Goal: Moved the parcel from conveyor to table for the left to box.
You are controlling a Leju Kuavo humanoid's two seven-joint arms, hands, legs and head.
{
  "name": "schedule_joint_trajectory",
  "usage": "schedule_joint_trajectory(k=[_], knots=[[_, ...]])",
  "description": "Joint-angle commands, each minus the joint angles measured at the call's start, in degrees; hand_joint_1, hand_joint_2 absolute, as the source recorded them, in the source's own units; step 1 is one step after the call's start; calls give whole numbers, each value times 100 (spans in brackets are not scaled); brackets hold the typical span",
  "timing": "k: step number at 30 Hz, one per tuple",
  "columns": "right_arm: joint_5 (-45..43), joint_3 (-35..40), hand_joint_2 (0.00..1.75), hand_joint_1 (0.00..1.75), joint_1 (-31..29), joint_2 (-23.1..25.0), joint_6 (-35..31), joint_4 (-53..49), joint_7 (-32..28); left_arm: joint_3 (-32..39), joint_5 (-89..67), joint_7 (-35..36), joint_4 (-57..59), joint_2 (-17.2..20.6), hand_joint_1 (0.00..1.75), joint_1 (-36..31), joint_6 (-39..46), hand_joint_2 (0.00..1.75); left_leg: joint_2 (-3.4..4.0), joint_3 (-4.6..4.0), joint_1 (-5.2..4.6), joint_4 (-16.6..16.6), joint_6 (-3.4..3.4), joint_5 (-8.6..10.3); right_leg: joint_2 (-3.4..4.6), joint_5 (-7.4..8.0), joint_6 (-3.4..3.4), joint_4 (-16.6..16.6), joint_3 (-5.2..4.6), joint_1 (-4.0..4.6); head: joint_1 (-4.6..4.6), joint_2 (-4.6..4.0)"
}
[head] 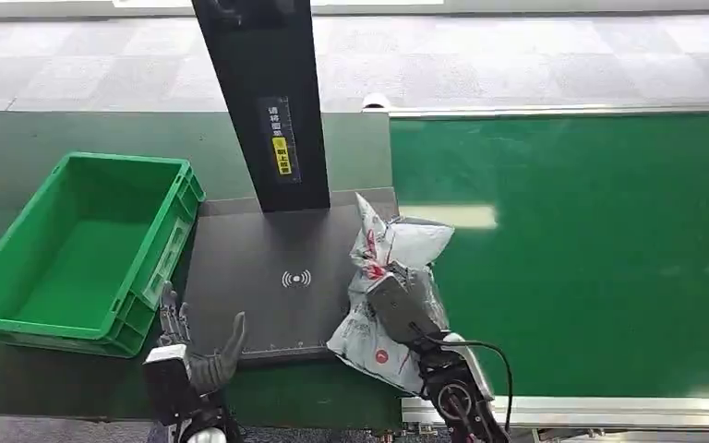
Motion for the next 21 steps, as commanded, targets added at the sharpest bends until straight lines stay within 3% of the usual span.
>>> schedule_joint_trajectory(k=[1, 21], knots=[[-137, 378, 175, 175, -556, -36, -99, 811, -24, 109, 204, 11, 404, -78, 0, -216, -11, 175, 2, 3, -4, -2, 7, 2, -6, 2, 0, -4, 5, -3, 2, 0], [-390, 122, 175, 175, -551, -114, -671, 654, -274, -14, 344, 11, 611, -132, 0, -350, -11, 175, -4, -3, -10, 0, 11, 3, -14, 3, -1, -7, -1, -8, 2, 0]])
